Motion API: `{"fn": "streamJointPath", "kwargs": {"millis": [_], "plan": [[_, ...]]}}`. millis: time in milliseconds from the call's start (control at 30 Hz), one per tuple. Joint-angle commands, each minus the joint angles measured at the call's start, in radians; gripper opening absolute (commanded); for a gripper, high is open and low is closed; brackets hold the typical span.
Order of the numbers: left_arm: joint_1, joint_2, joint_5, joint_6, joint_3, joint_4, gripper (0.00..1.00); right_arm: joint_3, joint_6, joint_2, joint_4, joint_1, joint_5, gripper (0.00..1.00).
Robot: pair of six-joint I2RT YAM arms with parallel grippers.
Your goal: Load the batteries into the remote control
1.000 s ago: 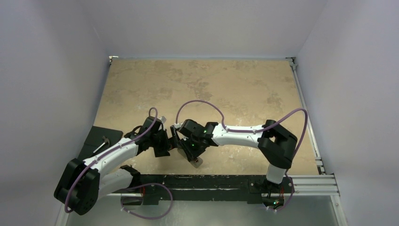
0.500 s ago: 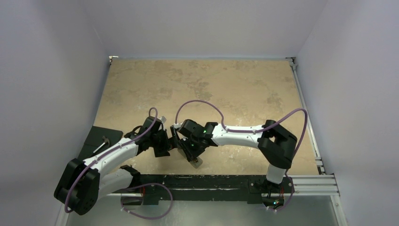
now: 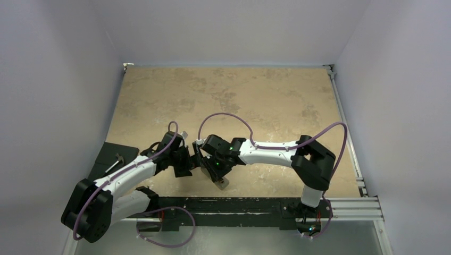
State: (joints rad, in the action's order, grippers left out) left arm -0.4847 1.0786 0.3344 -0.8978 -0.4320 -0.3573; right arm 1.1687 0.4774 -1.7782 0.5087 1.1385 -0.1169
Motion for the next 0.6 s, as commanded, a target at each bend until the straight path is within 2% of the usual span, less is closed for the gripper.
{"fn": "streamJointPath", "kwargs": {"millis": [0,267,567], "plan": [[0.001,-0.006,0.007,0.008,0.001,0.031,0.95,0.045,-0.006,0.022,-0.006,0.009,0.026,0.38],[0.002,-0.001,-0.008,0.021,-0.02,0.017,0.95,0.043,0.006,0.06,-0.006,0.01,0.047,0.38],[0.002,0.054,-0.074,0.108,-0.087,0.002,0.93,-0.02,0.047,0.18,0.004,0.01,0.101,0.38]]}}
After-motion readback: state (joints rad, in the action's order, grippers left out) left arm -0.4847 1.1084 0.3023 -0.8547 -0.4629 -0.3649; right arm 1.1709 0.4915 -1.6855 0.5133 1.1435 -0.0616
